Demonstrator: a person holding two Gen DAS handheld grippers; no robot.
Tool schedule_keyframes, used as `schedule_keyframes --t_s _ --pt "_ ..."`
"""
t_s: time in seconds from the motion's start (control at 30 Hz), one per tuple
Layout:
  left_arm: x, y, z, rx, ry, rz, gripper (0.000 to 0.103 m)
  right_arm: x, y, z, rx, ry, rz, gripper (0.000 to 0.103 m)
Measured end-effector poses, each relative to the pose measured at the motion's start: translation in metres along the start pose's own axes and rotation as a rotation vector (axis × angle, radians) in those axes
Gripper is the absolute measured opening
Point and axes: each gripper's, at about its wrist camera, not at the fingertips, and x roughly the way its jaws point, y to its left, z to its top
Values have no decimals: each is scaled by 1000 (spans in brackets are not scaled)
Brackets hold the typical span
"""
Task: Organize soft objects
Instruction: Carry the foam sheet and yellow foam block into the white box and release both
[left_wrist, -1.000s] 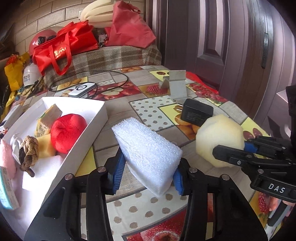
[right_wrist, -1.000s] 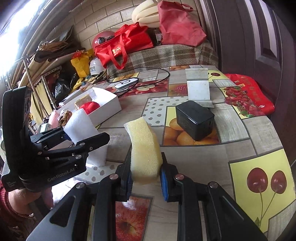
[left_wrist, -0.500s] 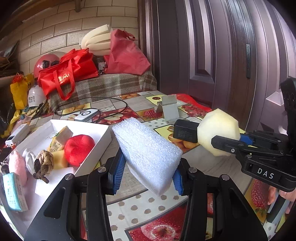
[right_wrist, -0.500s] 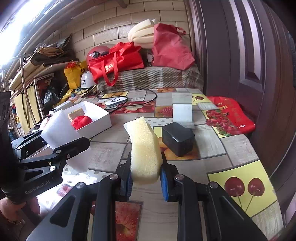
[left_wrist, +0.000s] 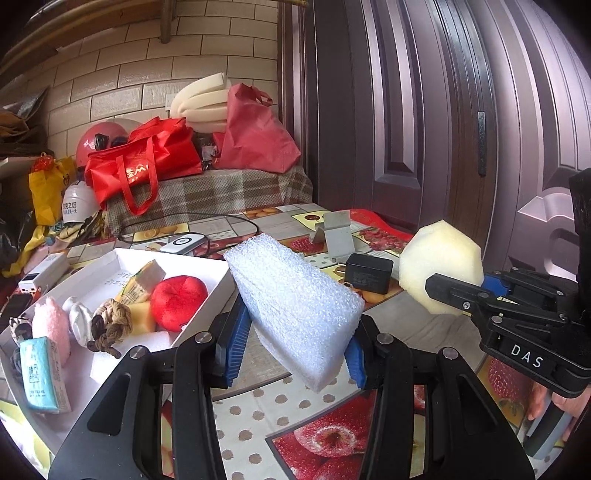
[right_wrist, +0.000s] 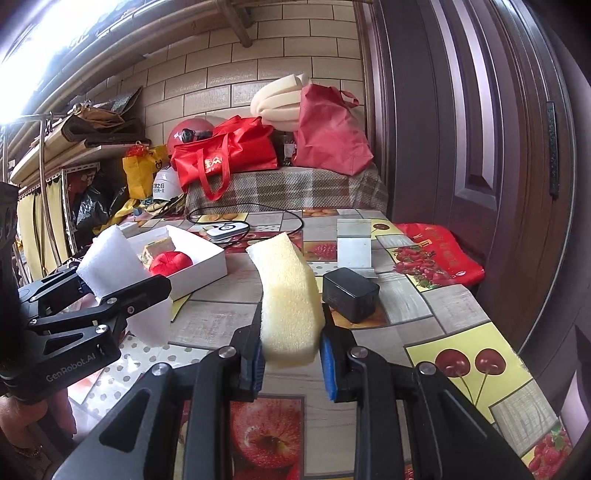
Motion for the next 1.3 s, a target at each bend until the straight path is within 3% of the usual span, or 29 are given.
schedule_keyframes --t_s 0.5,1.3 --pt "-37 29 -10 -10 -52 43 44 -3 22 -3 18 0 31 25" --pt "-77 111 -30 -67 -58 202 45 8 129 -2 -95 10 197 26"
